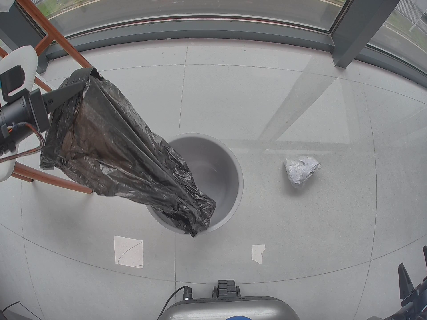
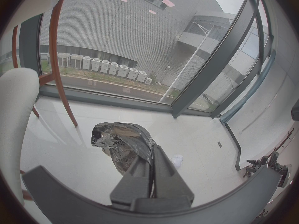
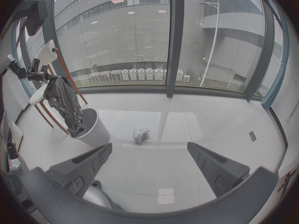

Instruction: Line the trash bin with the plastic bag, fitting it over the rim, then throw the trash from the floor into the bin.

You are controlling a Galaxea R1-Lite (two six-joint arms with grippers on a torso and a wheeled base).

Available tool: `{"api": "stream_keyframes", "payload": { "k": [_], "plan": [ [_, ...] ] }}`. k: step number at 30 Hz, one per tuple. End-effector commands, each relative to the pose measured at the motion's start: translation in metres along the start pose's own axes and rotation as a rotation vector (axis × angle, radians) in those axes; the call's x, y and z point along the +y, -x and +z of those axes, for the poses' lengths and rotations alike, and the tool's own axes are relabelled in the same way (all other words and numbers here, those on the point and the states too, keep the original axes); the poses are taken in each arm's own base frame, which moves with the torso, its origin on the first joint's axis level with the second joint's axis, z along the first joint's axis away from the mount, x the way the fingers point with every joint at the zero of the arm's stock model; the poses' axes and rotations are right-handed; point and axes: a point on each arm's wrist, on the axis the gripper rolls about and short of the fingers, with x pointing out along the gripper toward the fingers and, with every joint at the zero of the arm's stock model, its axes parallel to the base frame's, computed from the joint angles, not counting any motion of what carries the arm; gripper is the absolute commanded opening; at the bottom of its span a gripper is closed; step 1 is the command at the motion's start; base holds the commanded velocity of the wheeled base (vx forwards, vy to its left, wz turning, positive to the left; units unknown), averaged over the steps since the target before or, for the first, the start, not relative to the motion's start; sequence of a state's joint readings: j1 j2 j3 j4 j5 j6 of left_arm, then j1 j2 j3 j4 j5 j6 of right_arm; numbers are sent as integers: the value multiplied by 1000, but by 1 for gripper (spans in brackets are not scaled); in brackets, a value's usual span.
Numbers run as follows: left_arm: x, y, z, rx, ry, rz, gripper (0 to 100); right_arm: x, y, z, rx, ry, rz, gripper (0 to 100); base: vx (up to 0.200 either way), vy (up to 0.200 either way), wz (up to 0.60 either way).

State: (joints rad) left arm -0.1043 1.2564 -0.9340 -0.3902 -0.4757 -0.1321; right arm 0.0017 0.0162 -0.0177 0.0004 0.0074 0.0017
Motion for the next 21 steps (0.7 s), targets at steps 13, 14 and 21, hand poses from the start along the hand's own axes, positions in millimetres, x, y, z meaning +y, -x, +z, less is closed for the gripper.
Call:
{"api": "stream_keyframes", "payload": {
  "k": [13, 14, 21],
  "plan": [
    [-12, -17, -18, 64, 33, -79, 0, 0, 0, -5, 3, 0, 0, 100, 0, 0, 0],
    [-16, -16, -22, 74, 36, -86, 0, 0, 0, -5, 3, 0, 0, 100, 0, 0, 0],
    [-26, -18, -35, 115, 53, -101, 0, 0, 0, -5, 3, 0, 0, 100, 0, 0, 0]
  ]
}}
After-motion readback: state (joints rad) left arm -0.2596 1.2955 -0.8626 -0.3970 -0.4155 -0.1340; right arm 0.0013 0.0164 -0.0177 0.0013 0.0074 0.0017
